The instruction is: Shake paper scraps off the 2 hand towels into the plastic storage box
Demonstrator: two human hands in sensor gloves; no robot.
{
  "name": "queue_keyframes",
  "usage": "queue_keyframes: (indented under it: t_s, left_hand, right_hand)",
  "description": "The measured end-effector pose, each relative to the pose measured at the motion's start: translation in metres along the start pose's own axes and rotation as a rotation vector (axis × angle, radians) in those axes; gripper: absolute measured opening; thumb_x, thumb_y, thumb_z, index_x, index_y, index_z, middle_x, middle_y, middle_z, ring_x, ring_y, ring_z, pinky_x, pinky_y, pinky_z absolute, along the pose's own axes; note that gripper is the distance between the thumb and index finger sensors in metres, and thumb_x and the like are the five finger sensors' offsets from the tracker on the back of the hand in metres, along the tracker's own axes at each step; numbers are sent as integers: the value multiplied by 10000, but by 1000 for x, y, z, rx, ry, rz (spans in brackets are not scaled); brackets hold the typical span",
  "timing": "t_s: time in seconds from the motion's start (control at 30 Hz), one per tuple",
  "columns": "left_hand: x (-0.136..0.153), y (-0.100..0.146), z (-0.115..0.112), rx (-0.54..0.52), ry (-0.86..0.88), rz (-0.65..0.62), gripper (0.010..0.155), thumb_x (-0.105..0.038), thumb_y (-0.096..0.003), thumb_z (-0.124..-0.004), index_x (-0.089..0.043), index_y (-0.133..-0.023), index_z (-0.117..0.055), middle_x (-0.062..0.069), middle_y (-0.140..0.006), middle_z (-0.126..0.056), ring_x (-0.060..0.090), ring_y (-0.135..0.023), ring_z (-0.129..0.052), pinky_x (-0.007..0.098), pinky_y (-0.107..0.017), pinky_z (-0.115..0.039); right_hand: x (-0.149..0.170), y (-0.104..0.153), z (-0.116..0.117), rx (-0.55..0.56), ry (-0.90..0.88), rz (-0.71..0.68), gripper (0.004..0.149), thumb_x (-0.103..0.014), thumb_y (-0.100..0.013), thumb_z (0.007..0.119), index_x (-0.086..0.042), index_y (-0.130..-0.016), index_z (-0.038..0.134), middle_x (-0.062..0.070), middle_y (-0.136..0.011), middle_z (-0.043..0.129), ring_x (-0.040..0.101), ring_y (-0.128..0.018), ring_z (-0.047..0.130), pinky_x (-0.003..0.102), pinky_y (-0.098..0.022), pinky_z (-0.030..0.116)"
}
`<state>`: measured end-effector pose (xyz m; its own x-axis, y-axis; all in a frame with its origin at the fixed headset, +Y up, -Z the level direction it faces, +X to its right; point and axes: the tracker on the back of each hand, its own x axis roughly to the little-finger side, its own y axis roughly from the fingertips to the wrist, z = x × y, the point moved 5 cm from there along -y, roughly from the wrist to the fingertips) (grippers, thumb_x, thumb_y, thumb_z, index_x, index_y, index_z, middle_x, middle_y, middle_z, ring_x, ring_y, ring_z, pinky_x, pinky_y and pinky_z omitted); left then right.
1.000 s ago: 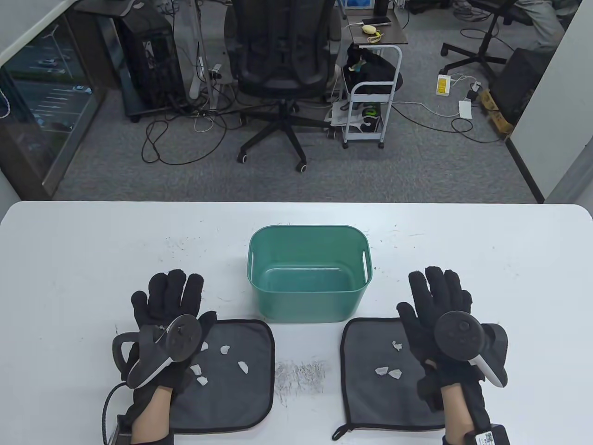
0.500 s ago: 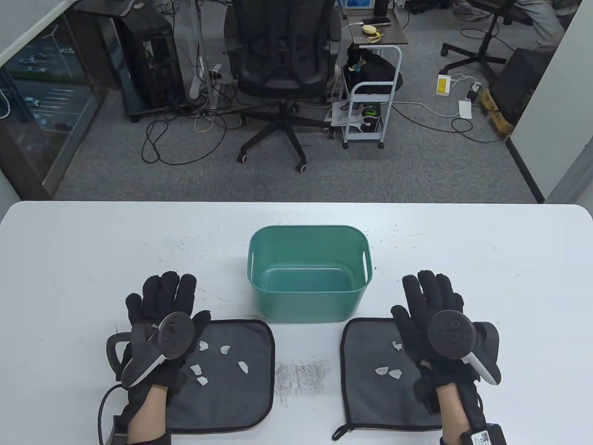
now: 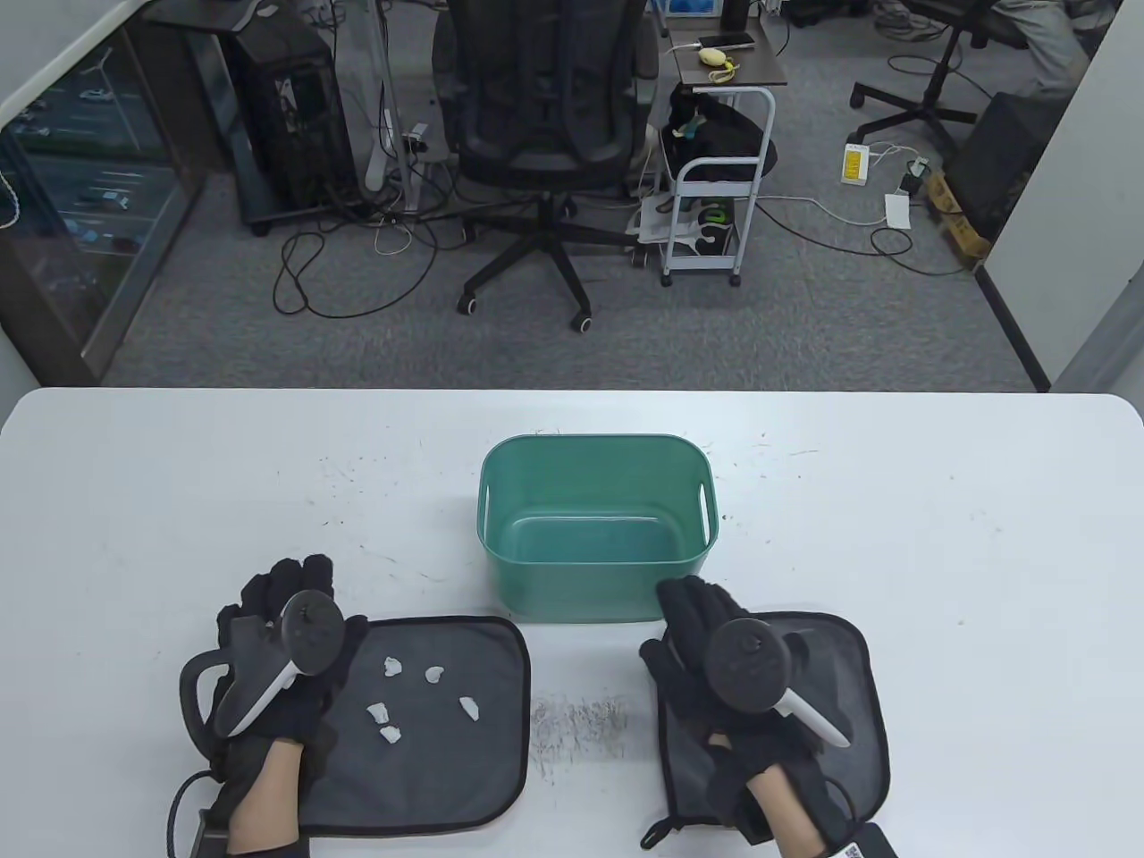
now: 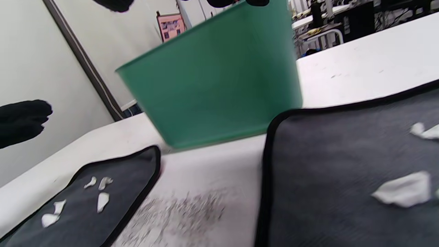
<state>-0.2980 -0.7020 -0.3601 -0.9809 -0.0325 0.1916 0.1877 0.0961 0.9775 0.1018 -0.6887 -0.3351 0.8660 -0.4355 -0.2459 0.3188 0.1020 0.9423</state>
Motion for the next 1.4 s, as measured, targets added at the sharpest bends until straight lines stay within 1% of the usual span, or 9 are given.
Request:
queue_keyframes:
  t_s: [0.03, 0.23, 0.33, 0.47, 0.53, 0.7, 0.83, 1.0, 1.4]
  left_hand:
    - [2, -1, -5, 16, -6, 8, 801, -619, -525, -651, -270, -1179, -348, 139, -1262, -432, 450, -1144, -450, 704, -784, -408]
    - [24, -14, -55, 155, 3, 77, 807, -613, -525, -658, -258, -1176, -340, 151, -1254, -422, 463, -1133, -441, 687, -785, -427]
    - [31, -18, -71, 197, 8, 95, 806, -606, -523, -665, -250, -1174, -351, 155, -1249, -432, 465, -1128, -448, 686, -781, -432]
    - [38, -20, -81, 222, 68, 103, 804, -598, -520, -682, -242, -1171, -371, 164, -1242, -442, 470, -1120, -456, 682, -779, -436]
    - [40, -20, -83, 237, 50, 106, 801, -596, -519, -686, -242, -1170, -380, 164, -1242, -442, 470, -1121, -453, 682, -780, -433]
    - [38, -21, -85, 243, 29, 109, 790, -592, -514, -704, -249, -1165, -415, 160, -1241, -449, 467, -1123, -454, 682, -782, -431]
    - [38, -22, -88, 264, -9, 122, 802, -587, -513, -714, -237, -1166, -405, 164, -1238, -447, 471, -1122, -446, 676, -783, -437]
    - [36, -23, -95, 306, 1, 118, 794, -582, -519, -696, -232, -1167, -398, 178, -1237, -417, 480, -1121, -415, 678, -785, -426]
    - [33, -22, -99, 346, 41, 100, 748, -536, -541, -678, -234, -1167, -402, 201, -1243, -343, 501, -1124, -354, 705, -780, -381]
  right_hand:
    - [-5, -2, 6, -21, 3, -1, 679, -523, -540, 666, -200, -1103, 468, 152, -1147, 507, 468, -1018, 546, 633, -714, 481]
    - [-45, -29, 71, -221, 78, 25, 670, -530, -541, 660, -196, -1096, 489, 146, -1124, 569, 451, -990, 616, 613, -704, 522]
    - [-50, -45, 93, -236, 77, 98, 660, -525, -539, 664, -189, -1086, 510, 145, -1106, 603, 439, -970, 653, 603, -695, 545]
    - [-50, -65, 116, -249, 68, 198, 662, -516, -538, 671, -180, -1084, 506, 156, -1105, 588, 462, -984, 592, 616, -702, 506]
    - [-50, -73, 125, -264, 88, 232, 668, -520, -538, 668, -181, -1087, 494, 153, -1109, 573, 461, -984, 586, 614, -703, 505]
    - [-49, -84, 135, -265, 60, 291, 658, -521, -537, 665, -177, -1079, 516, 156, -1091, 594, 450, -965, 589, 603, -699, 514]
    - [-50, -89, 136, -234, 99, 317, 643, -517, -536, 667, -180, -1071, 546, 144, -1068, 620, 440, -945, 601, 596, -696, 523]
    - [-48, -91, 141, -235, 135, 331, 632, -517, -537, 665, -194, -1069, 557, 120, -1067, 583, 421, -941, 566, 591, -699, 514]
    - [-45, -93, 146, -258, 48, 362, 623, -479, -544, 675, -186, -1074, 532, 132, -1070, 504, 432, -947, 457, 606, -709, 431]
